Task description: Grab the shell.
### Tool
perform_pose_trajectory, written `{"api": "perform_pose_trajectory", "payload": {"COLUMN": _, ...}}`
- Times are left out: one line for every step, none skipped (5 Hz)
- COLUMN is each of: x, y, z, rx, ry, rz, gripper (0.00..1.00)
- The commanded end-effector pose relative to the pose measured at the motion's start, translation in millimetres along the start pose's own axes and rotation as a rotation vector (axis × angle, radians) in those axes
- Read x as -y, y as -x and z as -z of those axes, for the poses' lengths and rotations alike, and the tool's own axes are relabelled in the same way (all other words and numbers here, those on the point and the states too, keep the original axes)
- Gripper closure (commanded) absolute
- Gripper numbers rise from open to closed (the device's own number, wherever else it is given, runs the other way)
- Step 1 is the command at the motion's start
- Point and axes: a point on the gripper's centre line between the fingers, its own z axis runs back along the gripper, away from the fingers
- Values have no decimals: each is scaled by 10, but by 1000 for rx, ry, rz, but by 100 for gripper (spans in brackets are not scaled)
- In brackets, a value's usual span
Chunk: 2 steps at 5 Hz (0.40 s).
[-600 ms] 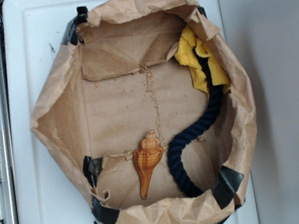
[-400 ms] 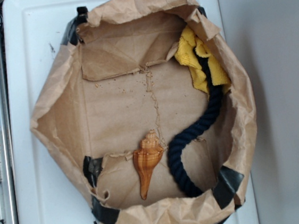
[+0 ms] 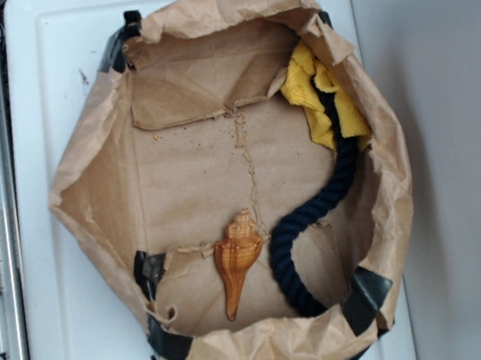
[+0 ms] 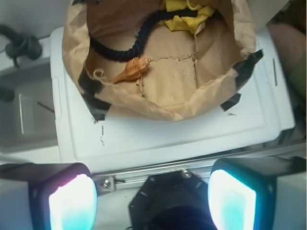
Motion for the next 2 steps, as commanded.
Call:
{"api": "perform_pose_trajectory", "payload": {"x": 161, "y": -570, "z": 120, "rx": 117, "ry": 137, "rz": -361, "gripper": 0}}
{"api": "perform_pose_trajectory", "payload": {"x": 135, "y": -761, "z": 338, "rx": 153, "ry": 166, "rz": -457, "gripper": 0}}
